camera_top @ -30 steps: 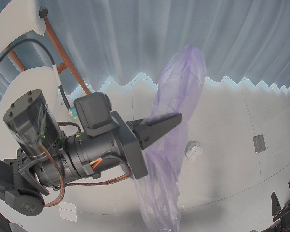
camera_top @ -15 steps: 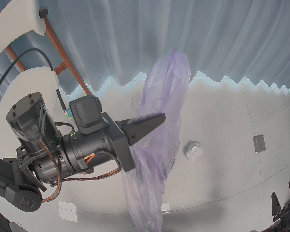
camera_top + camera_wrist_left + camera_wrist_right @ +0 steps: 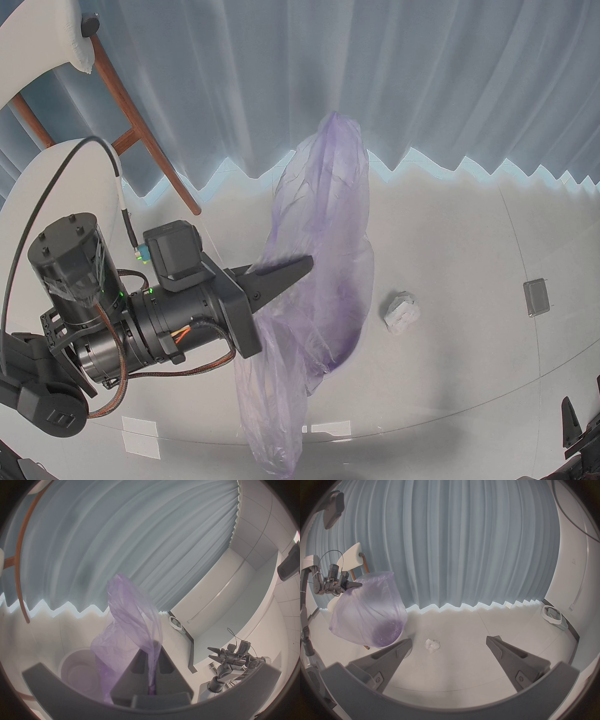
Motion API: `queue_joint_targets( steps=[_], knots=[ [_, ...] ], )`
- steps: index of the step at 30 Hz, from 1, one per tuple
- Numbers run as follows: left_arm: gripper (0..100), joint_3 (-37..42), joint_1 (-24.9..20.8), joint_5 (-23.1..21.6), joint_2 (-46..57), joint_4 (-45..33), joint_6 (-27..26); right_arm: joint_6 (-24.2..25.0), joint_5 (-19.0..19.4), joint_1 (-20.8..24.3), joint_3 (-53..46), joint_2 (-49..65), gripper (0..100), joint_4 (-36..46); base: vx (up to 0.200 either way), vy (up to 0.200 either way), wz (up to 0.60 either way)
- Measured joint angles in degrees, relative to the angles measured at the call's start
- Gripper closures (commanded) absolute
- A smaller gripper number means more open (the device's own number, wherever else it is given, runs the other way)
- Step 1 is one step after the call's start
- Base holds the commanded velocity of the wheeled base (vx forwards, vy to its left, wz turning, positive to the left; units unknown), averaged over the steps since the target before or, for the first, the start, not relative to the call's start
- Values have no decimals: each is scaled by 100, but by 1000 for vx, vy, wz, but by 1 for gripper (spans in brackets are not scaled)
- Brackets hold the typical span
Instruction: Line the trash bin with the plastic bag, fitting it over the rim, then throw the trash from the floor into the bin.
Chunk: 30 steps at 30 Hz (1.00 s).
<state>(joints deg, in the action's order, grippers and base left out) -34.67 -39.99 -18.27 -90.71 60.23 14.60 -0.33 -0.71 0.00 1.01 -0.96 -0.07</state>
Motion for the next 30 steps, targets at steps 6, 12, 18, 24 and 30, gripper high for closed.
queue_joint_targets(
  steps=[6, 12, 18, 24, 30],
  knots=[
    [100, 22, 336, 43, 100, -35, 17, 0, 2, 0, 0, 0, 0, 0, 0, 0, 0],
    [100, 135, 477, 10, 369, -185, 17, 0, 0, 0, 0, 0, 0, 0, 0, 0, 0],
    [100, 347, 400, 0, 690, -468, 15, 0, 2, 0, 0, 0, 0, 0, 0, 0, 0],
    [100, 394, 101, 11, 1114, -1100, 15, 0, 2, 0, 0, 0, 0, 0, 0, 0, 0],
    [100, 428, -85, 29, 1473, -1807, 17, 0, 2, 0, 0, 0, 0, 0, 0, 0, 0]
  ],
)
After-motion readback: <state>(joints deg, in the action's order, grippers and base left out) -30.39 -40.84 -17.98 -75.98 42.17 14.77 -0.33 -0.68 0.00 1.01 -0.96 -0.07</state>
